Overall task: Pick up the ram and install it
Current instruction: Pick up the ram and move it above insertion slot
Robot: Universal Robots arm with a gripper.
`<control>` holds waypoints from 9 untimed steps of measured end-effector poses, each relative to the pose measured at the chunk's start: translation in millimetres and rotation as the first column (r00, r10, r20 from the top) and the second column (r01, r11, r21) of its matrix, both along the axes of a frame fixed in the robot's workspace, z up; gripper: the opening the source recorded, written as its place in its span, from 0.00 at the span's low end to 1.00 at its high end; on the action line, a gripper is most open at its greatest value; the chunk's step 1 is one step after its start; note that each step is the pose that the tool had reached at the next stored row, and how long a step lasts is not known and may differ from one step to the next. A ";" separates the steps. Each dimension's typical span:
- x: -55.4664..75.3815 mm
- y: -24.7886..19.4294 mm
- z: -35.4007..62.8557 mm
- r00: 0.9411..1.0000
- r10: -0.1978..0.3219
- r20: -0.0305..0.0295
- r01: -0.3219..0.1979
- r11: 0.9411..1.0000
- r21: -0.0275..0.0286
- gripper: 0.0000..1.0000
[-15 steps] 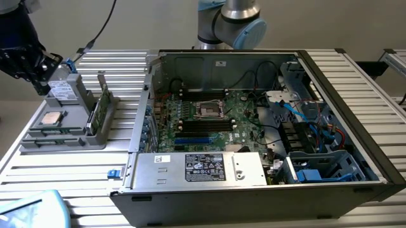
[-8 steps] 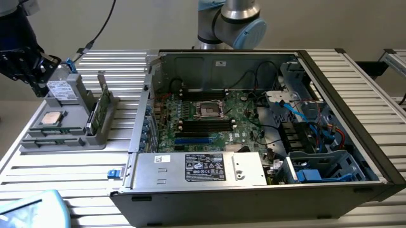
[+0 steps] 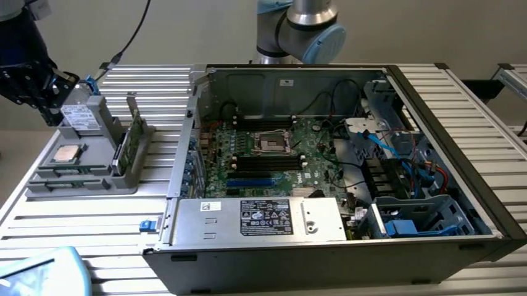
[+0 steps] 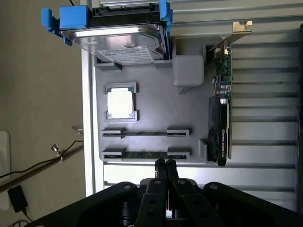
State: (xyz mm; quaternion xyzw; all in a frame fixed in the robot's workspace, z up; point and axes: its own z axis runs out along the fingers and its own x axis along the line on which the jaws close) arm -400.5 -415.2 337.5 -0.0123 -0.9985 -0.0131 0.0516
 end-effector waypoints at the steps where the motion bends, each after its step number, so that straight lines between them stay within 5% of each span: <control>1: 0.0 0.0 0.0 1.000 0.000 0.000 0.000 1.000 0.000 0.10; 9: 0.0 0.0 -1.9 0.999 0.033 0.000 -0.033 0.999 0.001 0.10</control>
